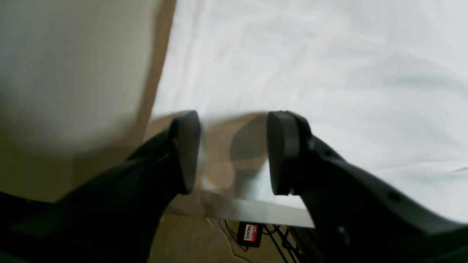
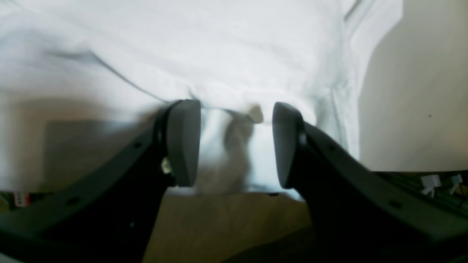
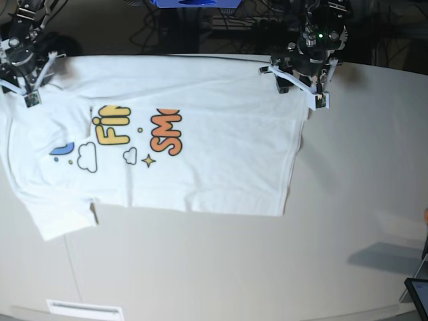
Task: Fold the T-shirt properly
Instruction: 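Drag the shirt with both grippers to straighten the fold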
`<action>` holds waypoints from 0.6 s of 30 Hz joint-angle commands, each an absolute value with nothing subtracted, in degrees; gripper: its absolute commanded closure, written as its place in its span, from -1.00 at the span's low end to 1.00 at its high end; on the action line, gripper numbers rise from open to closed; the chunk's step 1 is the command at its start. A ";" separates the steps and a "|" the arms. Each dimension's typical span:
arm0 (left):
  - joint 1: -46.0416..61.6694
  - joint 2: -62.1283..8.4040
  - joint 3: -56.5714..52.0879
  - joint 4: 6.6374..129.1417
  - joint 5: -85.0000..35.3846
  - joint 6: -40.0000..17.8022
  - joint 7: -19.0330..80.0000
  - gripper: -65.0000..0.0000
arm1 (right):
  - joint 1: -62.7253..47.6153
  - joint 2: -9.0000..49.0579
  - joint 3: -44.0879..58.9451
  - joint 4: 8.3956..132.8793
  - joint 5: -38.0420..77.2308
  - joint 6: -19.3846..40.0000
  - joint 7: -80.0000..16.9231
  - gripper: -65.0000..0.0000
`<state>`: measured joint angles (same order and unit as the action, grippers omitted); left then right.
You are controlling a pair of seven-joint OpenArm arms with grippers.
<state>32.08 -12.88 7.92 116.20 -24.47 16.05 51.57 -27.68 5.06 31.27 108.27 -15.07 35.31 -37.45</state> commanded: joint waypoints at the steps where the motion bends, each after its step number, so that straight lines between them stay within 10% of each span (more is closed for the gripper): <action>1: 32.57 -12.97 7.96 116.88 -25.36 15.69 52.00 0.12 | -27.47 5.76 31.43 109.58 -15.08 34.95 -36.79 0.06; 18: 33.98 -12.97 7.96 116.70 -25.36 15.69 52.09 0.12 | -22.02 5.85 31.34 103.25 -15.08 34.95 -36.79 0.05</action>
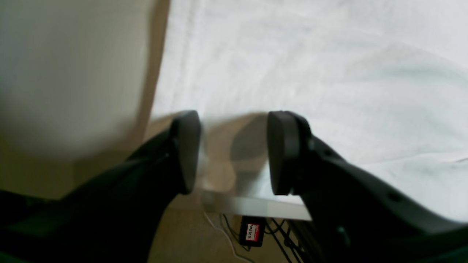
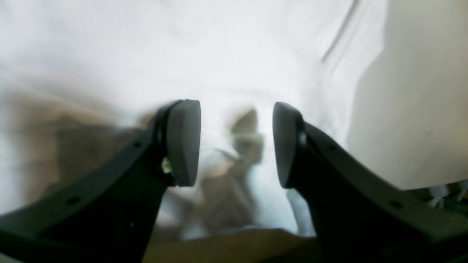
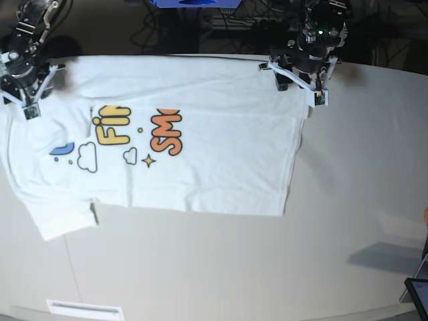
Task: Fold the T-shirt properly
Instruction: 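Drag the shirt with both grippers to straighten the fold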
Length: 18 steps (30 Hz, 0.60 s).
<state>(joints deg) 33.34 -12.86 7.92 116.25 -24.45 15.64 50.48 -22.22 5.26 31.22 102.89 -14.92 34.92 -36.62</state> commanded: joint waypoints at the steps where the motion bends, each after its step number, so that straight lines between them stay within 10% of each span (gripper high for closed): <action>1: 33.89 -12.97 7.96 116.70 -25.36 15.69 52.09 0.12 | -21.49 5.85 31.34 102.11 -15.08 34.95 -36.70 0.05; 18: 33.45 -12.97 7.87 116.79 -25.36 15.69 52.00 0.12 | -17.89 8.84 28.53 96.66 -15.08 34.86 -36.70 0.05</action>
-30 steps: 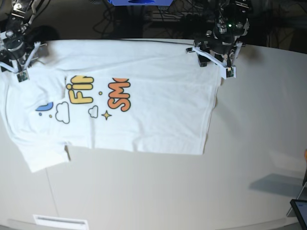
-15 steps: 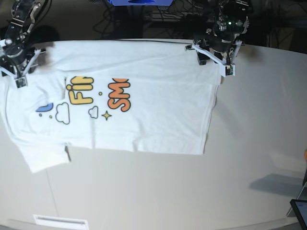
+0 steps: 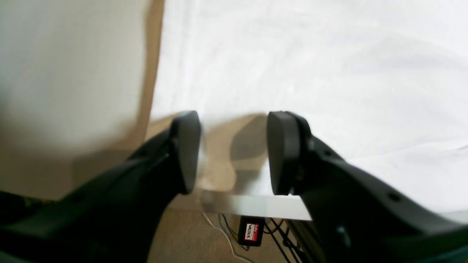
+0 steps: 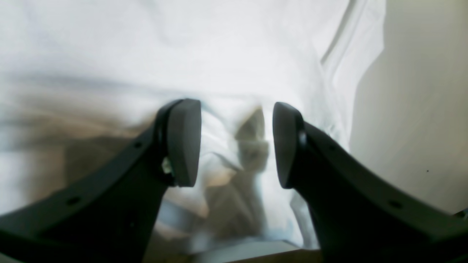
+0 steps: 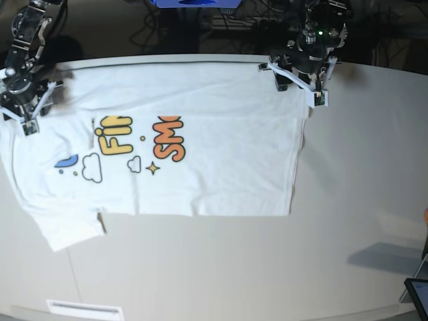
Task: Fold the T-shirt properly
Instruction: 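Drag the shirt with both grippers to straighten the fold, then open both grippers and release the shirt edge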
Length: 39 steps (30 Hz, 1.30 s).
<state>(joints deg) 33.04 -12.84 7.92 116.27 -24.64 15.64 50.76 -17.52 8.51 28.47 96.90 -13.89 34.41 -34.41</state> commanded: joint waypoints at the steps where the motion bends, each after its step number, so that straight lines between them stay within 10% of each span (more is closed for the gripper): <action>1: 33.27 -12.88 7.87 116.88 -25.36 15.69 51.91 0.12 | -17.98 8.84 28.62 97.10 -15.08 34.86 -36.70 0.05; 24: 28.09 -13.14 7.96 118.99 -25.45 15.52 34.95 0.12 | -8.57 9.01 31.43 108.97 -14.90 35.03 -36.62 0.05; 39: 13.93 -20.53 -4.62 117.49 -25.54 10.77 46.81 0.13 | 17.10 20.09 30.90 78.37 -14.99 40.00 -40.75 -0.09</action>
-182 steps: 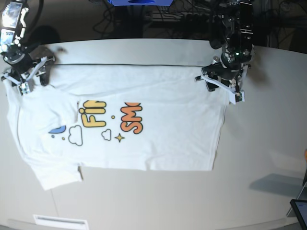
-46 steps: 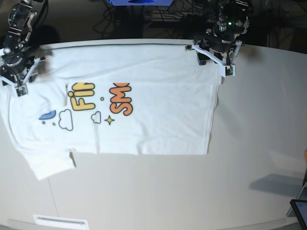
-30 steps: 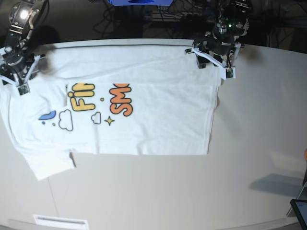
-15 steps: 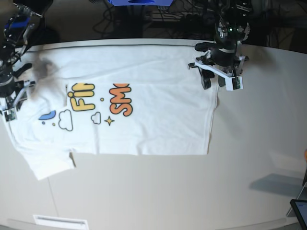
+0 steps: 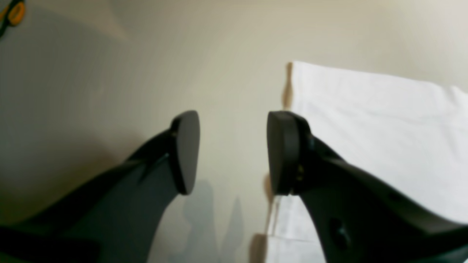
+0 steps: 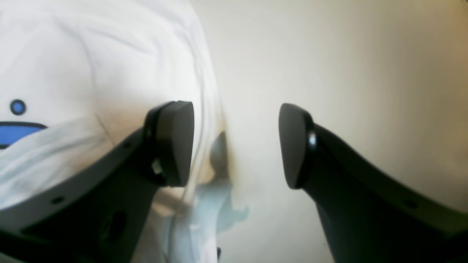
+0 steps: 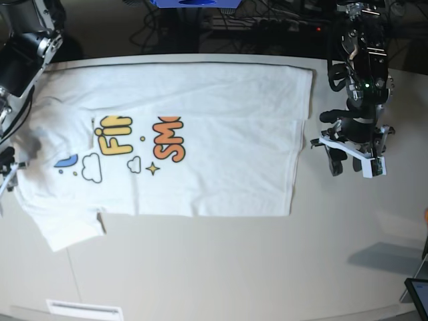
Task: Fold the T-shirt properly
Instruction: 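Open both grippers and release the shirt edge, then move the right gripper down toward the shirt's sleeve corner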
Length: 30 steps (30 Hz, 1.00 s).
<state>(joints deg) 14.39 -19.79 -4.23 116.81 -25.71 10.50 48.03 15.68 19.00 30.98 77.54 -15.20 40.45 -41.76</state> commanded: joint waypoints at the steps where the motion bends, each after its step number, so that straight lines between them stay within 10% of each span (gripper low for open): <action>1: 13.76 -20.97 -4.62 117.14 -25.27 10.77 46.81 0.13 | 18.24 20.44 30.37 76.18 -14.90 40.00 -40.48 -0.09; 30: 10.51 -20.97 -4.35 115.74 -25.10 10.68 47.16 0.12 | 40.84 25.89 22.46 36.62 -14.99 40.00 -31.69 -0.10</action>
<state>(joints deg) 10.98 -20.34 -3.88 114.93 -25.52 10.48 48.45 38.76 24.97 22.26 35.97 -15.40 40.05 -32.64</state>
